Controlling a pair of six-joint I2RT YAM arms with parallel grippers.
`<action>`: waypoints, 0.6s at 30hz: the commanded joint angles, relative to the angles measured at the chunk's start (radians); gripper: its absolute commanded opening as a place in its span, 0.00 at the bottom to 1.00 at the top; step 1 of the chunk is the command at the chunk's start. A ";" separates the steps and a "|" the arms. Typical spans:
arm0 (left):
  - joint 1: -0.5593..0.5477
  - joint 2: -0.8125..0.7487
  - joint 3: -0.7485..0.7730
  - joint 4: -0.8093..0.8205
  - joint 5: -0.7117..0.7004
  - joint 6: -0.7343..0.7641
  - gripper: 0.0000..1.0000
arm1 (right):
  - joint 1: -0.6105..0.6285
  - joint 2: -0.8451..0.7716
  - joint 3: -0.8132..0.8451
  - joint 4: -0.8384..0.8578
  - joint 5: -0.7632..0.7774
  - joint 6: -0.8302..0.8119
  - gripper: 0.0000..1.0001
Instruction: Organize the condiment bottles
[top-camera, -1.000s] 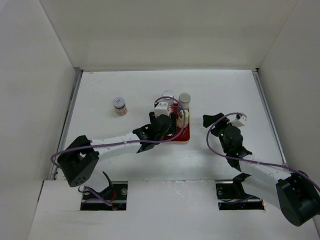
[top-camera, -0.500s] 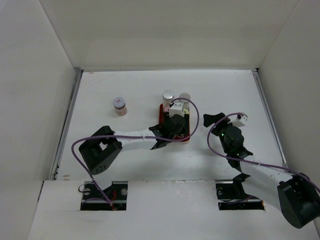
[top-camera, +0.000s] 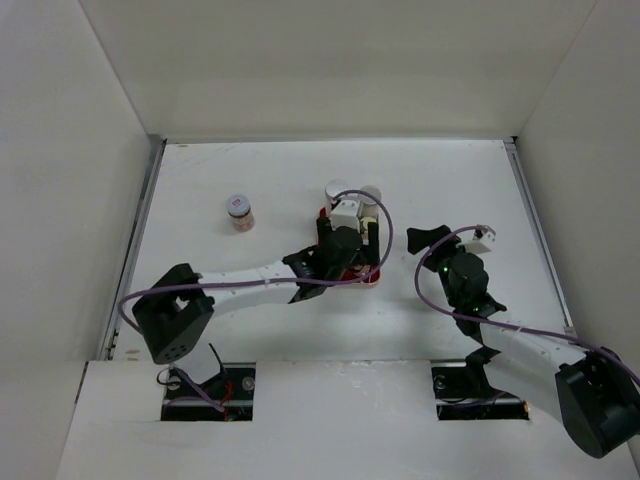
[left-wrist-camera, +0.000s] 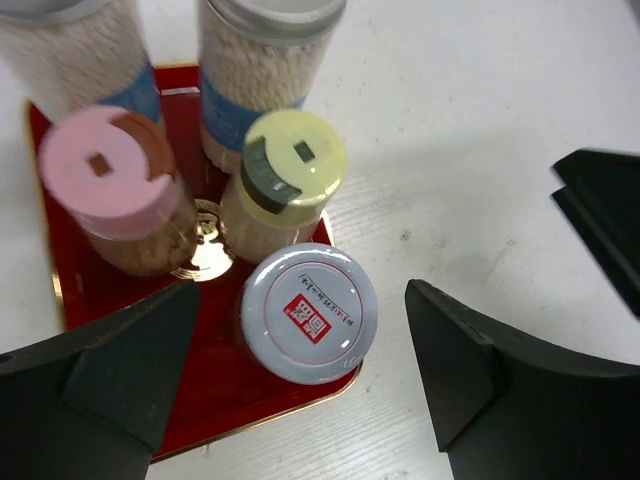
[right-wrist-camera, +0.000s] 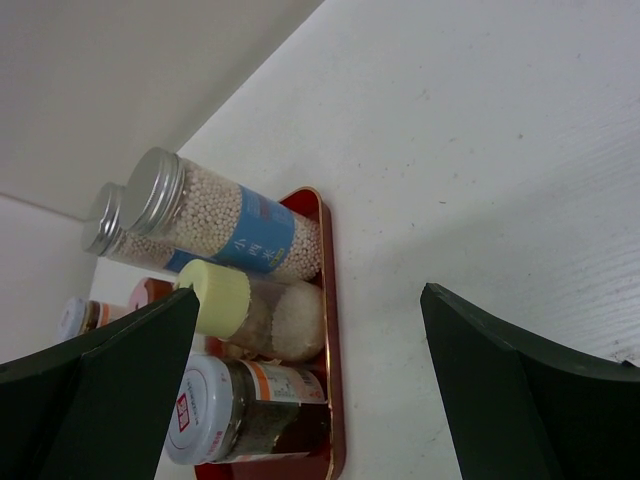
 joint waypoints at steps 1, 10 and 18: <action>0.023 -0.149 -0.044 0.011 -0.059 0.041 0.84 | 0.007 -0.003 0.012 0.056 -0.001 -0.005 1.00; 0.387 -0.351 -0.189 -0.031 -0.065 0.032 0.84 | 0.007 0.006 0.017 0.059 -0.001 -0.009 1.00; 0.722 -0.222 -0.162 0.004 -0.030 0.057 0.83 | 0.007 0.015 0.021 0.059 -0.001 -0.010 1.00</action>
